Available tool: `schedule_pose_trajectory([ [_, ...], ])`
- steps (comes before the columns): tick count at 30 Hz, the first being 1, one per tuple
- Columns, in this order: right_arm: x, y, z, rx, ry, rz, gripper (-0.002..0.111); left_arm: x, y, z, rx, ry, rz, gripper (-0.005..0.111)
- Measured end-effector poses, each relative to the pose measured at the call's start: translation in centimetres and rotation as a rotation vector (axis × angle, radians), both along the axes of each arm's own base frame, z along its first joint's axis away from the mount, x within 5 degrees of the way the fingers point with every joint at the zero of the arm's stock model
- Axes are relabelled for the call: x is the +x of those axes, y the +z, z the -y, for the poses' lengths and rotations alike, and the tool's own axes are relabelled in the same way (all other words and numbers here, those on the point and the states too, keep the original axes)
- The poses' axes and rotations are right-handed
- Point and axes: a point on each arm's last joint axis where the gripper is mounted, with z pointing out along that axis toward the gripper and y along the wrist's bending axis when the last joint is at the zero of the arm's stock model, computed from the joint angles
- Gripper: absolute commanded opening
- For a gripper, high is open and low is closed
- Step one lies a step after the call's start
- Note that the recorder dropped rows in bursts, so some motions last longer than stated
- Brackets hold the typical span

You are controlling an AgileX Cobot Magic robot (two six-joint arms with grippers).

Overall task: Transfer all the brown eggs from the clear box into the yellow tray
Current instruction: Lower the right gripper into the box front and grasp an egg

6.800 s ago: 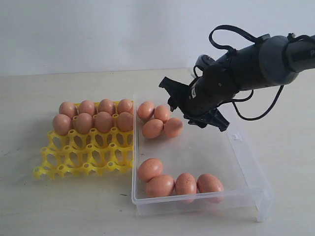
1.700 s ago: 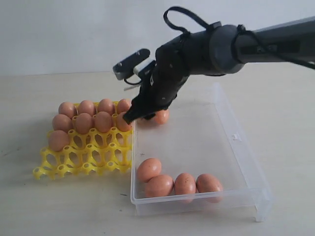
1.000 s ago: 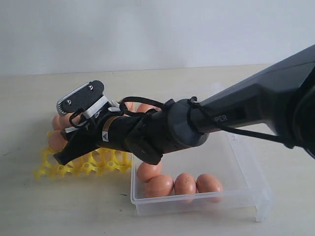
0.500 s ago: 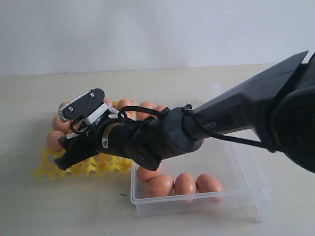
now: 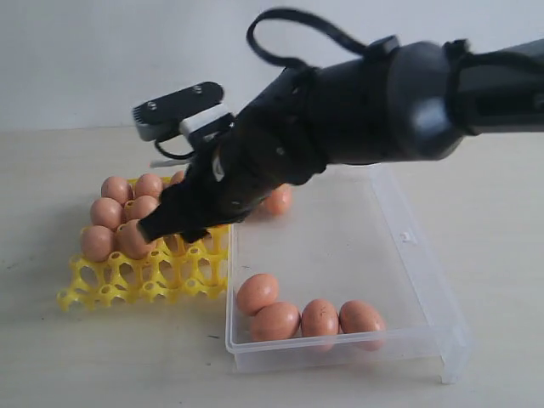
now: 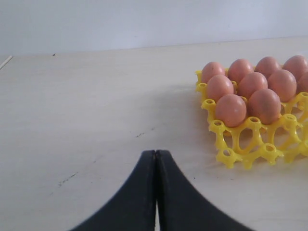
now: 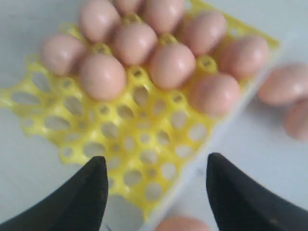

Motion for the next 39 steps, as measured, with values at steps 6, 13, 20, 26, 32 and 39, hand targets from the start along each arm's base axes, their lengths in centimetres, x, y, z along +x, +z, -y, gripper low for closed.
schedule_pose_trajectory([
  [6, 0.4, -0.5, 4.2, -0.164, -0.231, -0.225, 0.057, 0.0, 0.0, 0.0, 0.0, 0.0, 0.0, 0.0],
  [13, 1.4, -2.0, 4.8, -0.077, -0.397, -0.353, 0.057, 0.0, 0.0, 0.0, 0.0, 0.0, 0.0, 0.0],
  [20, 1.2, -4.0, 3.9, 0.017, -0.506, -0.523, 0.057, 0.0, 0.0, 0.0, 0.0, 0.0, 0.0, 0.0],
  [26, 1.3, -5.7, 3.6, 0.011, -0.528, -0.564, 0.057, 0.0, 0.0, 0.0, 0.0, 0.0, 0.0, 0.0],
  [32, 1.9, -6.9, 3.3, 0.033, -0.537, -0.542, 0.049, 0.0, 0.0, 0.0, 0.0, 0.0, 0.0, 0.0],
  [39, 2.4, -7.3, 3.4, 0.036, -0.531, -0.511, 0.0, 0.0, 0.0, 0.0, 0.0, 0.0, 0.0, 0.0],
])
